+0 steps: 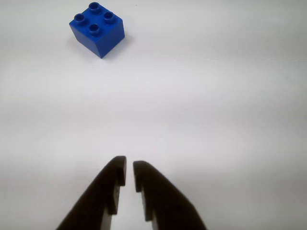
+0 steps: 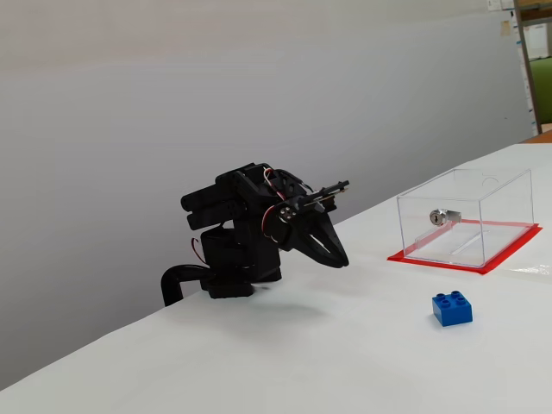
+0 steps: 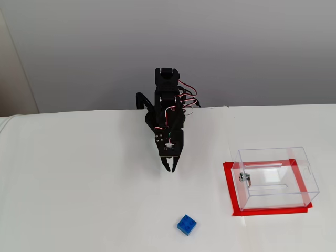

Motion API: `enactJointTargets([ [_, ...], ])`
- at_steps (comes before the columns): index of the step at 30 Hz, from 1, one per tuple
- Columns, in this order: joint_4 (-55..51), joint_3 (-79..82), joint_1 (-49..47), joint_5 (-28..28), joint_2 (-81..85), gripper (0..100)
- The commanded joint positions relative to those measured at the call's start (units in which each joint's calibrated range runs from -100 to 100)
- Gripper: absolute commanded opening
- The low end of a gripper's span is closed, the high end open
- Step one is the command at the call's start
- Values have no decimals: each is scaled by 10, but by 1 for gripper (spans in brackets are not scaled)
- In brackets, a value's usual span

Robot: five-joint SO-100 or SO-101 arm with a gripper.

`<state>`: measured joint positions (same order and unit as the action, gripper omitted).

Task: Pick the blue lego brick and place it into the transparent box

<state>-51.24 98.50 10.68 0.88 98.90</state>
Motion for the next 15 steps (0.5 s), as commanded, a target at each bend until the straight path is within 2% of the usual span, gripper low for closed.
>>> enactJointTargets([
  [1,0,8,7,1,8,2],
  [15,0,8,7,1,8,2],
])
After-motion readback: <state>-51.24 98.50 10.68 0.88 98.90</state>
